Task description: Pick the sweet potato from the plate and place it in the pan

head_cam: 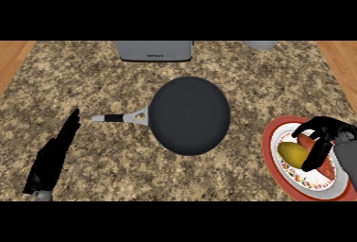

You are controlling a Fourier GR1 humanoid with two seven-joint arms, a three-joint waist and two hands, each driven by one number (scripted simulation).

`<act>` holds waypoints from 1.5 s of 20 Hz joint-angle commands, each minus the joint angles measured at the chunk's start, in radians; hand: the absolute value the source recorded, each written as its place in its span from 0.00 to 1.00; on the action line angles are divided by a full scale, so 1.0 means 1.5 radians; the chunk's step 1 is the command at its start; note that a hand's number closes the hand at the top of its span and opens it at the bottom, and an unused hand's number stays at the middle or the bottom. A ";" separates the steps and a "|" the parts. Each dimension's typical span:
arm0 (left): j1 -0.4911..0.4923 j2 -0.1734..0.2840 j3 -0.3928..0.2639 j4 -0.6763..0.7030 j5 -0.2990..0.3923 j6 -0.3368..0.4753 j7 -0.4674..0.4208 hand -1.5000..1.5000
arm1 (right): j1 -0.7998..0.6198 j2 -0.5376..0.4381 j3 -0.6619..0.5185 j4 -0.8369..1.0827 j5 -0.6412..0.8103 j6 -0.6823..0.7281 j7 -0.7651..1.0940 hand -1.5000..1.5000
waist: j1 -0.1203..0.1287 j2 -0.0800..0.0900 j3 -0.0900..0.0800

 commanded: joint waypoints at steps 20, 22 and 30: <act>0.041 0.002 0.051 0.005 -0.009 0.002 0.005 0.50 | 0.136 0.181 -0.053 -0.146 0.202 -0.476 0.299 1.00 | -0.084 -0.038 -0.011; 0.046 0.000 0.051 0.012 -0.008 0.002 0.008 0.50 | 0.124 0.176 -0.027 -0.194 0.271 -0.524 0.324 1.00 | -0.081 -0.040 -0.013; 0.040 -0.004 0.032 0.000 -0.014 -0.005 0.001 0.50 | 0.041 0.186 0.092 -0.342 0.565 -0.552 0.442 1.00 | -0.042 -0.033 -0.010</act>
